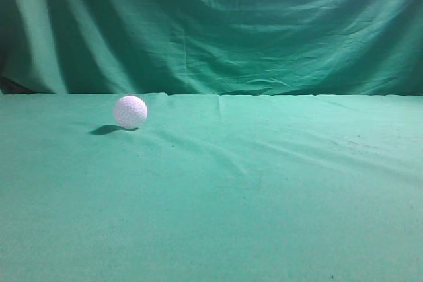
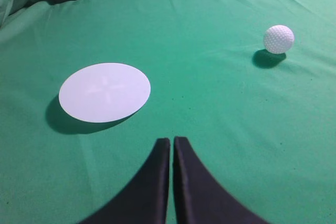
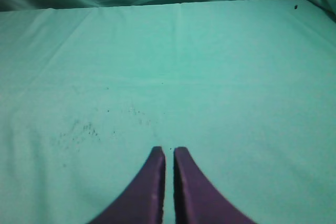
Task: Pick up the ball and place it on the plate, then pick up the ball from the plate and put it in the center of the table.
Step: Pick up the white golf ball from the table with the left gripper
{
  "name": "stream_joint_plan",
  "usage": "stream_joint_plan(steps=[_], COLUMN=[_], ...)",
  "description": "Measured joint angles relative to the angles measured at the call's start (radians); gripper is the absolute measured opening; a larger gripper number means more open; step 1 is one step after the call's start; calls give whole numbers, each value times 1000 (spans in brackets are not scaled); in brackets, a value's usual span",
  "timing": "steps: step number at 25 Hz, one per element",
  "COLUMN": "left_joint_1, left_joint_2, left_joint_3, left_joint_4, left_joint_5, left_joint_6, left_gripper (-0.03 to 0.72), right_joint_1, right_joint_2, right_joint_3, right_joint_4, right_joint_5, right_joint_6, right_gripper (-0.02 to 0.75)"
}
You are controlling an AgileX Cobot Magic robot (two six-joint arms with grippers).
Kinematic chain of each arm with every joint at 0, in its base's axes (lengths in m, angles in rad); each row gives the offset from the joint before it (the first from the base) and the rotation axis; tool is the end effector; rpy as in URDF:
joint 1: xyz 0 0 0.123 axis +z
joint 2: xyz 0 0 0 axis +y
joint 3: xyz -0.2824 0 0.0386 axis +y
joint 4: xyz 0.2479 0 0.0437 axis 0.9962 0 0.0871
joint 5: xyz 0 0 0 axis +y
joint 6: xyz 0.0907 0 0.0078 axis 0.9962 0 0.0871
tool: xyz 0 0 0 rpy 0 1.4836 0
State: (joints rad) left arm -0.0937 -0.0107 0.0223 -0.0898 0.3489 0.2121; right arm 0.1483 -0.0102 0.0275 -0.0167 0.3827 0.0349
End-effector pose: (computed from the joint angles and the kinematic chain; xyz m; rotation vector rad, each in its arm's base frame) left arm 0.0527 -0.0078 0.1748 0.2249 1.8289 -0.0045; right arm 0.0519 0.0072 0.1700 -0.1171 1.8814 0.1090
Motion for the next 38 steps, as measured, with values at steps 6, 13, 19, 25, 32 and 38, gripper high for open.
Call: stream_joint_plan(steps=[6,13,19,25,32,38], left_joint_1=[0,0,0,0,0,0], left_joint_2=[0,0,0,0,0,0], left_joint_3=[0,0,0,0,0,0], left_joint_4=[0,0,0,118,-96,-428], left_joint_5=[0,0,0,0,-212,-373], left_joint_6=[0,0,0,0,0,-10], left_gripper=[0,0,0,0,0,0], right_joint_1=[0,0,0,0,0,0], right_joint_2=[0,0,0,0,0,0], right_joint_3=[0,0,0,0,0,0], right_joint_4=[0,0,0,0,0,0], right_joint_5=[0,0,0,0,0,0], right_joint_6=[0,0,0,-2,-2,-2], right_gripper=[66,66,66,66,66,66])
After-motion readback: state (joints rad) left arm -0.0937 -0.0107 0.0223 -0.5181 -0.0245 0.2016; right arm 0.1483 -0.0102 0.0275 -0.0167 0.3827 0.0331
